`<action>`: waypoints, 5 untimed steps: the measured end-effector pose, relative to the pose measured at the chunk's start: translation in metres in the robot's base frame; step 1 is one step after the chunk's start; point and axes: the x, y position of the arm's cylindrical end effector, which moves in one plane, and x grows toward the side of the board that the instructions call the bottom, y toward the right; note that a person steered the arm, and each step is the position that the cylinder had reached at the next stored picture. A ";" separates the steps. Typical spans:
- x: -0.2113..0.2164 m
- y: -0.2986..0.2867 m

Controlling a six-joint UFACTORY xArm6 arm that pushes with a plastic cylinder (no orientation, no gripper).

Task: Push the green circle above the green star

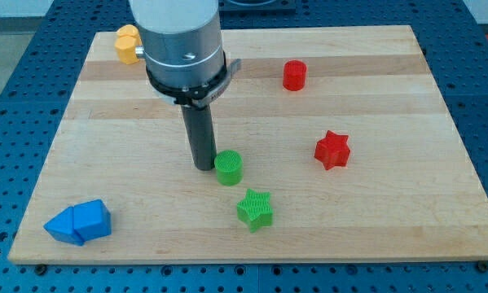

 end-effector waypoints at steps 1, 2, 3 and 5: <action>0.003 0.000; -0.019 0.000; -0.027 0.002; -0.023 0.019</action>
